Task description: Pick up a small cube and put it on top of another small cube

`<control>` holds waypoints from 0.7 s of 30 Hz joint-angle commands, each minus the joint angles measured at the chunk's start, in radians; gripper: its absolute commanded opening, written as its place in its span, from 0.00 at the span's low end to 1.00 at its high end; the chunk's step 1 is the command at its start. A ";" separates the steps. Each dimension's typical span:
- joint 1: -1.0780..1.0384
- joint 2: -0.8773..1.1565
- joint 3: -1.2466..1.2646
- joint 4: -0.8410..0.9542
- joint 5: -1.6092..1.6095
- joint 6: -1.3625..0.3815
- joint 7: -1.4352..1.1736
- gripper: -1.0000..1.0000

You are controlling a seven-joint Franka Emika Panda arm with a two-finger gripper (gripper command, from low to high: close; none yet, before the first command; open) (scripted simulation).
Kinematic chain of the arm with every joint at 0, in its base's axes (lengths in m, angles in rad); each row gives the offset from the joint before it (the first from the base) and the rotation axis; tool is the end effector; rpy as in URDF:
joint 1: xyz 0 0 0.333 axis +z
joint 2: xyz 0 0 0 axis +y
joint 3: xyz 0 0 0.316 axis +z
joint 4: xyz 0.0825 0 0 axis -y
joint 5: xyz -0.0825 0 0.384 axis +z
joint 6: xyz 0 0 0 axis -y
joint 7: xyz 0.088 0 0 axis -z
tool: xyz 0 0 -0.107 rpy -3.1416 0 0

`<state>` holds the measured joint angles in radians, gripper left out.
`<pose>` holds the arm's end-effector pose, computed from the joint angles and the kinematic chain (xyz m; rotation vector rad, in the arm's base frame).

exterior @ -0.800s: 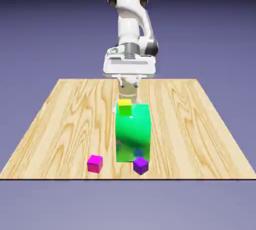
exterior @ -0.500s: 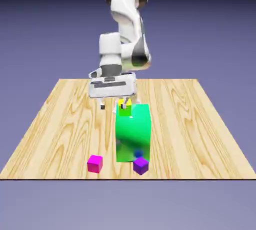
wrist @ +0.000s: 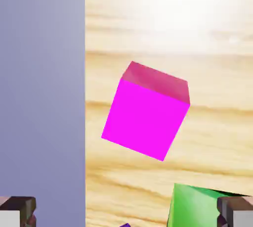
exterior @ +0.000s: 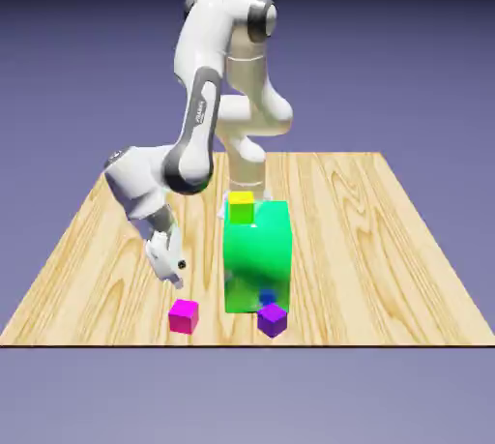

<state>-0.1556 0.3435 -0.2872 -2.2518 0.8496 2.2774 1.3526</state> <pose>0.4693 -0.2075 0.1982 -0.9414 2.6165 0.6077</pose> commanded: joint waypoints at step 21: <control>0.059 -0.129 0.044 0.102 -0.103 -0.377 -0.076 0.00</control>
<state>-0.0966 0.2140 -0.2434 -2.1497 0.7491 1.9006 1.2755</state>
